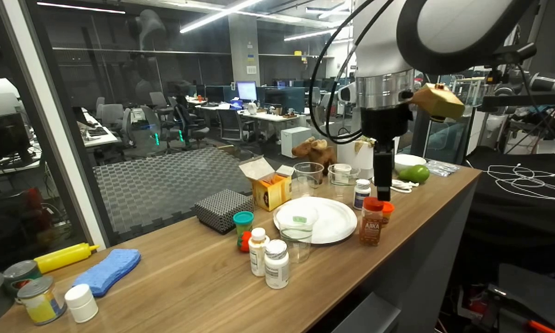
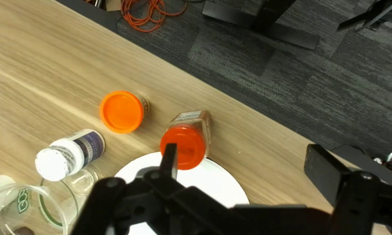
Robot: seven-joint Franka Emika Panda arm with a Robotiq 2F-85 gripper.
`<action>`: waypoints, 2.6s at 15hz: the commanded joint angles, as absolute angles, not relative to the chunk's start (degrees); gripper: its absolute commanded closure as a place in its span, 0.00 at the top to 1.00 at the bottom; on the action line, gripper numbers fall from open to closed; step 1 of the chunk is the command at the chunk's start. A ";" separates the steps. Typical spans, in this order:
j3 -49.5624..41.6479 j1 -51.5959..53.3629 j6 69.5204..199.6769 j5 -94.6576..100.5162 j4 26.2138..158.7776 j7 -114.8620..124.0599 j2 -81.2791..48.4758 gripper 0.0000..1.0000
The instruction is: Pick up all the objects surrounding the white plate and arrange them on the plate, then pick up the cups and put them together
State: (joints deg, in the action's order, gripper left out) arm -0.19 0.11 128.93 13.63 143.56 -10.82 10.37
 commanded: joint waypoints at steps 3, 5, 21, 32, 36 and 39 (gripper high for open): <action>-2.07 -1.12 131.84 13.36 138.23 -16.55 2.22 1.00; -2.37 -1.44 132.42 13.14 137.13 -17.91 -0.06 1.00; -2.66 -4.18 132.34 13.26 134.27 -18.99 -5.83 0.35; -2.65 -4.43 123.28 7.27 130.03 -19.02 -1.73 0.25; -2.49 -3.72 110.69 6.36 118.23 -9.49 -6.15 0.25; -1.86 -2.81 103.48 5.45 108.71 -3.00 -11.88 0.25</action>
State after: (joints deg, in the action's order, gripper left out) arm -2.23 -4.03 110.86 7.37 119.49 -8.93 -5.14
